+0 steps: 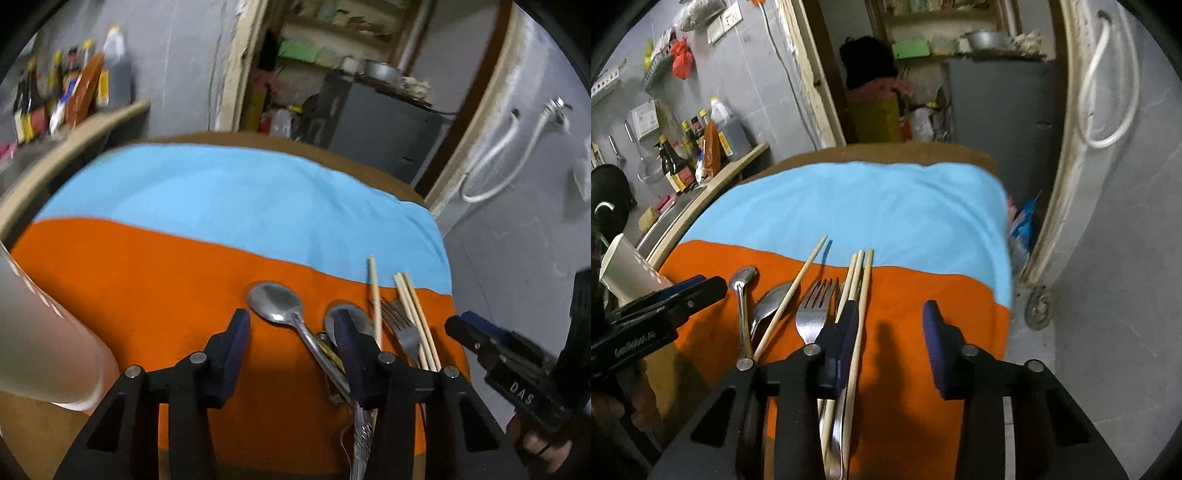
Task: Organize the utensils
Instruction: 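Move both tools down toward the pile of utensils on the cloth, then grasp the metal knife with the left tool while the right tool grasps a chopstick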
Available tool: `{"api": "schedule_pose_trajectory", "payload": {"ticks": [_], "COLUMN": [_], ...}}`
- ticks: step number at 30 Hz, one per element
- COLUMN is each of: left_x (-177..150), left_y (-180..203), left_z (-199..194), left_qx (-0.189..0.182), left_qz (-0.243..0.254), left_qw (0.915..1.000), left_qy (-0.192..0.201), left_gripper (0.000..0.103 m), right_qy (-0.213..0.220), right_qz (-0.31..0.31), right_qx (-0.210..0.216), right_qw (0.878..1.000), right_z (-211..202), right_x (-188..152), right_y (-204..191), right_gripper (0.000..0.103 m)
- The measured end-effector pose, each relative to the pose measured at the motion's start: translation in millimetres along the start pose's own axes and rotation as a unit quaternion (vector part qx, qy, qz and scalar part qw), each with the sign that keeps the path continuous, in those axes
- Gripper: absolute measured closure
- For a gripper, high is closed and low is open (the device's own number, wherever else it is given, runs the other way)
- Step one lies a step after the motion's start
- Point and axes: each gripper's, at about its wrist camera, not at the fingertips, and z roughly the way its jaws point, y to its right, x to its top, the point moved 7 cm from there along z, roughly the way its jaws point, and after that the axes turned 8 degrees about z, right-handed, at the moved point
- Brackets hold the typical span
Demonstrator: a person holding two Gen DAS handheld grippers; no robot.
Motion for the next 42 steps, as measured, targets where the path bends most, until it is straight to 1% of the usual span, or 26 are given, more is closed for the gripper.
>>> {"api": "schedule_pose_trajectory", "payload": {"ticks": [4,5,10,11,13,17,21,23,25,26,27,28,32,35,39,40,41,42], "left_x": [-5.7,-7.6,-10.7,-12.8,-13.8,-12.7,-8.1,-7.4,-7.7,-7.8,-8.3,-7.7,-4.6,0.2,2.5,2.5,2.4,2.2], "left_y": [-8.1,-11.6,-17.2,-18.8,-20.3,-20.3,-22.7,-20.6,-19.2,-18.7,-18.9,-17.9,-13.6,-7.8,-1.7,0.9,1.1,1.6], "left_z": [12.8,16.5,24.6,27.3,32.7,38.4,48.0,49.5,49.1,48.1,46.1,45.1,35.3,23.5,4.0,-1.8,-5.4,-8.3], "left_qx": [-0.023,-0.031,-0.051,-0.057,-0.070,-0.088,-0.109,-0.111,-0.110,-0.111,-0.114,-0.118,-0.134,-0.149,-0.160,-0.165,-0.168,-0.170], "left_qz": [-0.038,-0.055,-0.094,-0.105,-0.124,-0.144,-0.176,-0.180,-0.183,-0.185,-0.188,-0.190,-0.179,-0.159,-0.115,-0.096,-0.087,-0.078], "left_qw": [0.9988,0.9976,0.9933,0.9915,0.9880,0.9828,0.9742,0.9728,0.9722,0.9717,0.9708,0.9701,0.9711,0.9733,0.9787,0.9801,0.9808,0.9811], "left_qy": [-0.022,-0.030,-0.044,-0.052,-0.061,-0.074,-0.090,-0.094,-0.097,-0.096,-0.095,-0.094,-0.084,-0.072,-0.056,-0.052,-0.050,-0.050], "left_gripper": [0.064,0.065,0.074,0.075,0.076,0.076,0.076,0.076,0.081,0.082,0.084,0.087,0.093,0.099,0.099,0.099,0.099,0.099], "right_qy": [-0.019,-0.025,-0.049,-0.053,-0.061,-0.078,-0.091,-0.097,-0.102,-0.106,-0.112,-0.117,-0.133,-0.129,-0.101,-0.091,-0.079,-0.074], "right_qz": [-0.002,-0.002,-0.011,-0.011,-0.011,-0.018,-0.012,-0.011,-0.013,-0.012,-0.003,0.007,0.045,0.065,0.105,0.116,0.126,0.130], "right_qx": [0.015,0.018,0.014,0.011,0.008,0.004,0.008,0.003,-0.004,-0.004,-0.003,-0.003,0.006,0.013,0.032,0.042,0.049,0.048], "right_qw": [1.000,1.000,0.999,0.998,0.998,0.997,0.996,0.995,0.995,0.994,0.994,0.993,0.990,0.989,0.989,0.988,0.988,0.988], "right_z": [13.9,15.7,29.2,31.8,33.5,42.2,51.5,54.0,56.4,56.9,57.9,58.7,58.9,53.1,32.3,24.8,17.1,13.0], "right_x": [-6.7,-6.9,-6.0,-5.2,-3.8,-0.4,5.2,7.6,6.9,6.9,7.3,7.5,7.6,3.5,0.5,-0.5,-2.3,-2.5], "right_y": [-5.0,-4.1,-4.0,-4.6,-2.2,-5.7,-7.2,-9.7,-10.7,-11.6,-12.0,-10.8,-7.7,-3.6,2.8,4.1,3.8,3.0], "right_gripper": [0.072,0.074,0.082,0.084,0.084,0.084,0.084,0.084,0.084,0.090,0.098,0.098,0.098,0.098,0.099,0.098,0.098,0.098]}}
